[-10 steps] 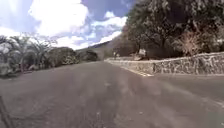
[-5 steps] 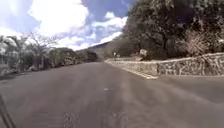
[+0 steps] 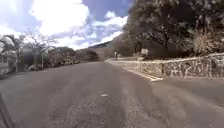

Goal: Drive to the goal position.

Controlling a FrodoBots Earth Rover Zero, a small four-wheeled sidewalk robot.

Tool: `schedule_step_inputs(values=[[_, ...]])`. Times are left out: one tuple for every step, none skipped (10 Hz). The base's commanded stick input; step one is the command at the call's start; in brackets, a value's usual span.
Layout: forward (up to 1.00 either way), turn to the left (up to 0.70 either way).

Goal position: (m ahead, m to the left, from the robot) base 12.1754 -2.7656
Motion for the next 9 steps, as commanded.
schedule_step_inputs(values=[[0.70,0.00],[0.70,0.00],[0.70,0.00],[0.70,0.00],[0.70,0.00],[0.70,0.00],[0.70,0.00],[0.70,0.00],[0.70,0.00]])
